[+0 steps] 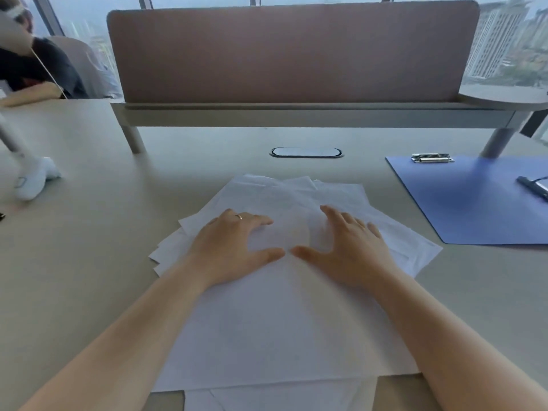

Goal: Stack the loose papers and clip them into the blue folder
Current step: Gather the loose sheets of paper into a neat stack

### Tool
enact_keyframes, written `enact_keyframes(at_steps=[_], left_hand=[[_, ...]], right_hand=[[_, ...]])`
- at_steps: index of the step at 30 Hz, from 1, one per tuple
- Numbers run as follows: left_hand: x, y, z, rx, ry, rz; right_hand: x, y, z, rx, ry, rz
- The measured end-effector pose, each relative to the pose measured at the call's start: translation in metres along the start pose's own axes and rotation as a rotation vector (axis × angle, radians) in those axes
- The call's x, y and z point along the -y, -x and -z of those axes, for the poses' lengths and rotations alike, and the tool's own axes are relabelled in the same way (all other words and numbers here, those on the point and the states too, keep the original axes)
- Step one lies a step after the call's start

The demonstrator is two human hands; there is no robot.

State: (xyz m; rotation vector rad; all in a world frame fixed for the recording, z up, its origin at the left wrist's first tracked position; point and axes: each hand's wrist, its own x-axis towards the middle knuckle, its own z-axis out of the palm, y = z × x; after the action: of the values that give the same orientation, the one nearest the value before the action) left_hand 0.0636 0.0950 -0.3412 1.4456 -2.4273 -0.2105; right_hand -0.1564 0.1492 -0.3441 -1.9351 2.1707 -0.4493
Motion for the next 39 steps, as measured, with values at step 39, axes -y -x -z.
enact_keyframes(at_steps=[39], left_hand=[[0.031, -0.013, 0.032, -0.175, 1.140, 0.445]], right_hand=[[-0.022, -0.005, 0.040, 0.069, -1.427, -0.326]])
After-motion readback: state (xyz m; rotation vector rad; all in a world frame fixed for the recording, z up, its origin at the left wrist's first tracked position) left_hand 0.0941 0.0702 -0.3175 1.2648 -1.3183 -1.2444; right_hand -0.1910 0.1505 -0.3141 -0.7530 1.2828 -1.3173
